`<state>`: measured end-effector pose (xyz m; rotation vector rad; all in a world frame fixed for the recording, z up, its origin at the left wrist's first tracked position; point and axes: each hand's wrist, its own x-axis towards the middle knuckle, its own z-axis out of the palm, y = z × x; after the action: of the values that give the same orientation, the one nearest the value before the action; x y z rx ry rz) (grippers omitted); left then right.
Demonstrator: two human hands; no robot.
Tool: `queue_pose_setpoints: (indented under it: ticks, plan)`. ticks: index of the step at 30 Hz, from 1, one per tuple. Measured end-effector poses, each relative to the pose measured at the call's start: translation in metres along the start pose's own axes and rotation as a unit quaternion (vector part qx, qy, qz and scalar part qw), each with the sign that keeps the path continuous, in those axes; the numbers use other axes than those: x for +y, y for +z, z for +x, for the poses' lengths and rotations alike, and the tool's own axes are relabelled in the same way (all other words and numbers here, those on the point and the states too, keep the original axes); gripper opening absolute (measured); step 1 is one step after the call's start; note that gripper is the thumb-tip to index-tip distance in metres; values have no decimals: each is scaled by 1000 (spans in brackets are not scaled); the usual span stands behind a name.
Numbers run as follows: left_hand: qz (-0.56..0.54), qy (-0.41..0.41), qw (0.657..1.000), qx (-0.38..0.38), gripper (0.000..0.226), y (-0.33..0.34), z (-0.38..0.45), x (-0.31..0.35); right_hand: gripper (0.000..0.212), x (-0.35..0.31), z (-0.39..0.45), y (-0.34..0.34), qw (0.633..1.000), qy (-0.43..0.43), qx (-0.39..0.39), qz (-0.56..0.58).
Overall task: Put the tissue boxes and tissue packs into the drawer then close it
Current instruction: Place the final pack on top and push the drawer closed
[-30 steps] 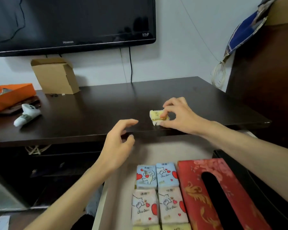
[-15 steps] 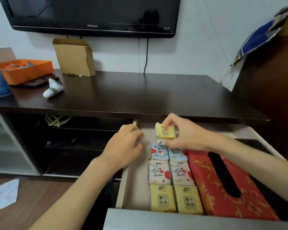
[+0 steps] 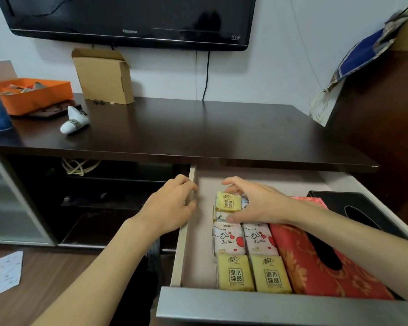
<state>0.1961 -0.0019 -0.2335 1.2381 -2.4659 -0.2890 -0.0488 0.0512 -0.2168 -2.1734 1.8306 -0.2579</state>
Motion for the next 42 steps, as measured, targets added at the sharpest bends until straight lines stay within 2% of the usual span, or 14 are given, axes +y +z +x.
queue_pose_setpoints:
  ticks: [2, 7, 9, 13, 17, 19, 21, 26, 28, 34, 42]
  plan:
    - [4, -2, 1000, 1, 42, 0, 1, 0, 92, 0, -3, -3, 1000, -5, 14, 20]
    - [19, -2, 1000, -8, 43, -7, 0, 4, 58, 2, -44, -19, 991, -28, 88, 98]
    - [27, 4, 1000, -14, 43, -14, -2, 8, 53, 2, -82, -23, 991, -27, 92, 97]
    - [1, 26, 1000, 7, 37, -22, -17, 28, 54, 6, -171, -17, 993, -30, 91, 68]
    - [-151, 37, 987, 36, 23, -30, -58, 65, 70, 23, -242, 5, 993, 8, 116, 0]
    - [-153, 61, 985, 44, 21, -30, -89, 84, 81, 33, -266, 15, 988, 35, 141, -51]
    - [-109, 95, 988, 50, 27, -23, -123, 104, 90, 45, -282, 24, 976, 58, 175, -118]
    - [68, 159, 983, 64, 55, 6, -160, 118, 79, 64, -285, 36, 941, 37, 259, -215]
    - [113, 186, 974, 63, 55, 17, -158, 113, 75, 68, -285, 39, 935, 28, 272, -225]
    - [149, 205, 963, 88, 47, 28, -132, 101, 68, 82, -268, 40, 928, 36, 291, -229]
    - [162, 209, 956, 125, 48, 40, -58, 78, 62, 111, -198, 22, 923, 53, 310, -221]
